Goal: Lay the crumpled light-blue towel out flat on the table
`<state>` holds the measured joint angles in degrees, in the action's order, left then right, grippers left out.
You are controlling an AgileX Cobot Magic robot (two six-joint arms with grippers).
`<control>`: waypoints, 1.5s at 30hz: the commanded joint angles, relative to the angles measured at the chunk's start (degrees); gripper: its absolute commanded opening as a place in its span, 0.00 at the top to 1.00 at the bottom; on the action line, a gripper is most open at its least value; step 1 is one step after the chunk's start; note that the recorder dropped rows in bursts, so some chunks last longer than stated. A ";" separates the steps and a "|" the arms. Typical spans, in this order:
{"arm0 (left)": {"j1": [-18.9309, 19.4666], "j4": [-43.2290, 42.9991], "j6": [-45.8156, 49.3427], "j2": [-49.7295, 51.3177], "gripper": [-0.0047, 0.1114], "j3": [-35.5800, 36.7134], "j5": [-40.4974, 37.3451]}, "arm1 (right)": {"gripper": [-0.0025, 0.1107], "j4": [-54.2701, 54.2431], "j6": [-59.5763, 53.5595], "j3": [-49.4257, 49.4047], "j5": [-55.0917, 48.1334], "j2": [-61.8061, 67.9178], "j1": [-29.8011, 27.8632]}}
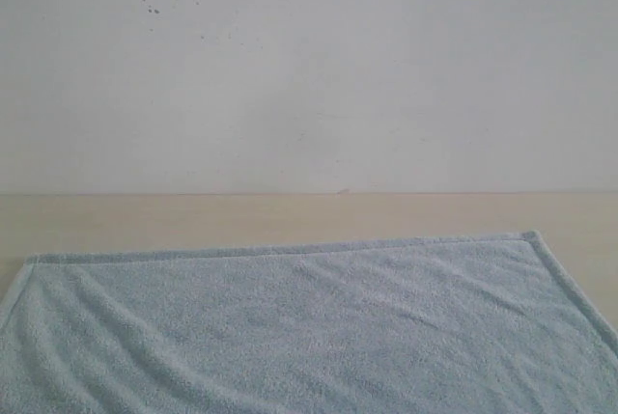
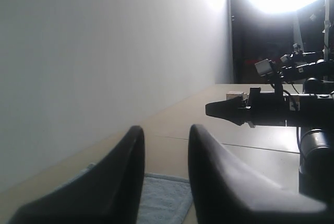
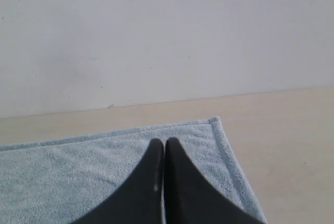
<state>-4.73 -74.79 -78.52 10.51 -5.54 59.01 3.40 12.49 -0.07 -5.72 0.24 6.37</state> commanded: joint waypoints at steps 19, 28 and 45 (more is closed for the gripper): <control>-0.45 2.14 -0.71 -8.84 0.71 0.16 -27.18 | 0.98 -0.05 -0.41 0.07 -0.51 -0.24 -0.14; -0.45 2.14 -0.71 -10.51 0.71 4.61 -46.87 | 0.98 -0.05 -0.41 0.07 -0.51 -0.24 -0.14; -0.45 -2.30 4.12 -10.51 0.71 5.54 -52.00 | 0.98 -0.05 -0.41 0.07 -0.51 -0.24 -0.14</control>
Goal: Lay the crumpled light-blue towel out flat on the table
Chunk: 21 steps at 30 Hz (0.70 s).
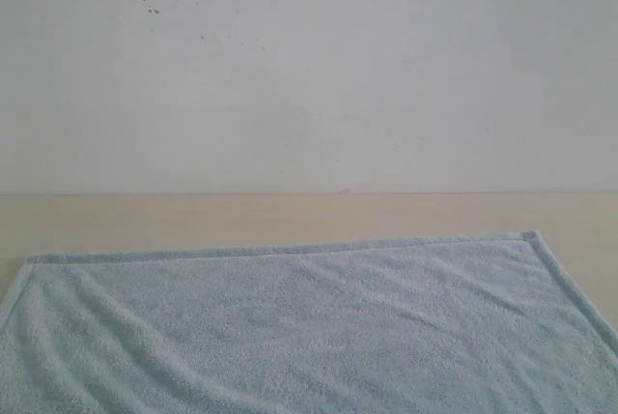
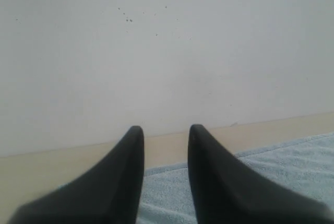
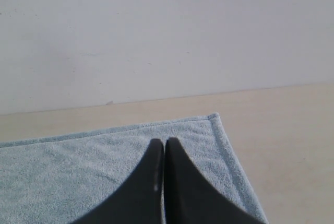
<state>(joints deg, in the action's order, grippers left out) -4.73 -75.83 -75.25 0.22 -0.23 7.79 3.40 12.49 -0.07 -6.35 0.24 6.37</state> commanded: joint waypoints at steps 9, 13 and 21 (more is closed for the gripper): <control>-0.45 30.16 41.64 -0.22 0.71 0.23 -0.79 | 0.98 -0.05 -0.41 0.07 0.12 -0.24 -0.14; -0.45 53.13 63.46 -0.22 0.71 0.23 -0.79 | 0.98 -0.05 -0.41 0.07 0.12 -0.24 -0.14; -0.45 68.10 81.65 -0.22 0.71 0.23 -3.01 | 0.98 -0.05 -0.41 0.07 0.12 -0.24 -0.14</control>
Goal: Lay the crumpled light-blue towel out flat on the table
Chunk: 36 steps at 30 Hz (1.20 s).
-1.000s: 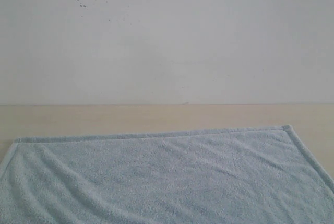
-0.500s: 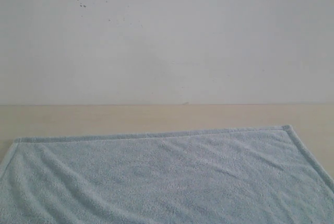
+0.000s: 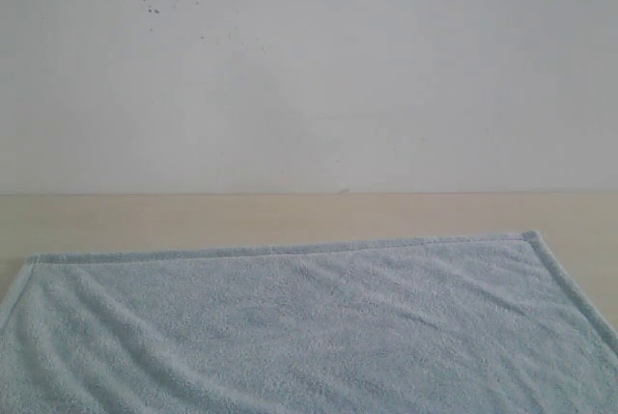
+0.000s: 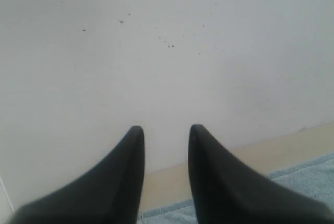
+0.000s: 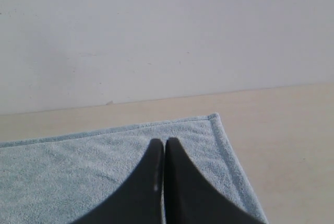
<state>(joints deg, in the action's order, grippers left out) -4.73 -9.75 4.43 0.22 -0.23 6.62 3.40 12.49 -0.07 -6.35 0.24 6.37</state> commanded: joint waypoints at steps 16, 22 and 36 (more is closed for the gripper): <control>0.80 3.53 1.87 -0.22 0.71 0.23 -6.25 | 0.98 -0.05 -0.41 0.07 0.12 -0.24 -0.14; 0.80 3.53 1.87 -0.22 0.71 0.23 -6.25 | 0.98 -0.05 -0.41 0.07 0.12 -0.24 -0.14; 0.78 3.42 1.87 -0.22 0.71 0.23 -6.62 | 0.98 -0.05 -0.41 0.07 0.12 -0.24 -0.14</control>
